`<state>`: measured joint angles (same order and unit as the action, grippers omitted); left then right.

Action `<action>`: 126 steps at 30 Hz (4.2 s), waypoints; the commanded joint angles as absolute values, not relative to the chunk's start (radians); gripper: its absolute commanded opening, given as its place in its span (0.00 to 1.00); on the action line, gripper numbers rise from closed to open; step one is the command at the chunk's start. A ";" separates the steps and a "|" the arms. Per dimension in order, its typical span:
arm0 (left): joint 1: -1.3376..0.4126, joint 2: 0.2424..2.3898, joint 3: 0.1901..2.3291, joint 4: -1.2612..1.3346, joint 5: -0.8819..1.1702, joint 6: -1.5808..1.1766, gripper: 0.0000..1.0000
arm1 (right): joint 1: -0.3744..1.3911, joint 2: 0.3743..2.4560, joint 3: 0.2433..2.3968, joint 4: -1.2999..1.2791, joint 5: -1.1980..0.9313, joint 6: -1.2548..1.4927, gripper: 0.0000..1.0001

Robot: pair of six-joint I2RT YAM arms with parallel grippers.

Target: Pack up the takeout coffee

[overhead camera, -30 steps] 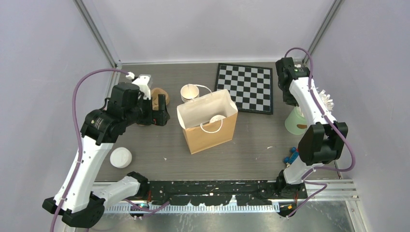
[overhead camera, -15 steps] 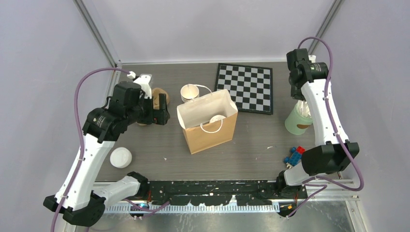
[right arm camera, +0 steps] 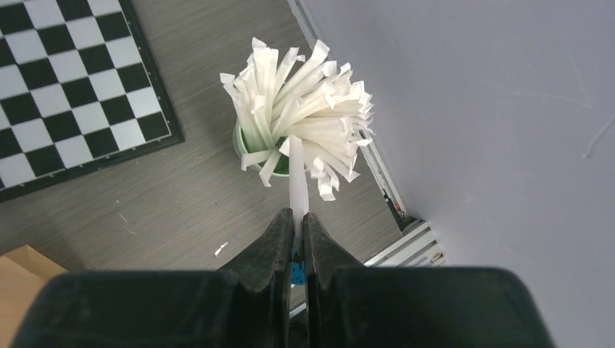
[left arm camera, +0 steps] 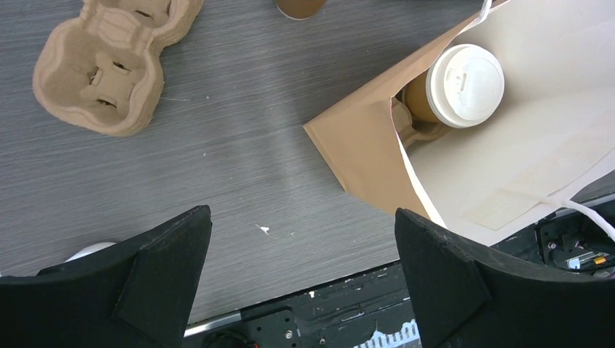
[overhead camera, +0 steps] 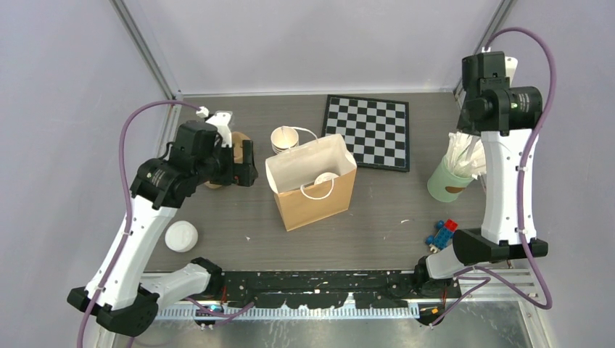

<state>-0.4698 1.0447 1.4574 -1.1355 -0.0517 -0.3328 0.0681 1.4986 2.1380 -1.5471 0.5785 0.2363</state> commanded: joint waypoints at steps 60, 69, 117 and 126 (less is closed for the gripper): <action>-0.491 1.104 1.549 -1.091 -0.038 -0.575 1.00 | 0.083 1.008 1.526 -0.614 -0.833 0.836 0.19; -0.491 1.078 1.539 -1.101 -0.068 -0.553 1.00 | 0.241 1.100 1.499 -0.697 -0.679 0.742 0.19; -0.491 0.953 1.545 -1.037 -0.132 -0.465 1.00 | 0.417 1.313 1.750 -1.073 0.184 0.521 0.92; -0.491 0.905 1.487 -1.050 -0.149 -0.490 1.00 | 0.417 1.200 1.608 -0.960 0.198 0.585 0.92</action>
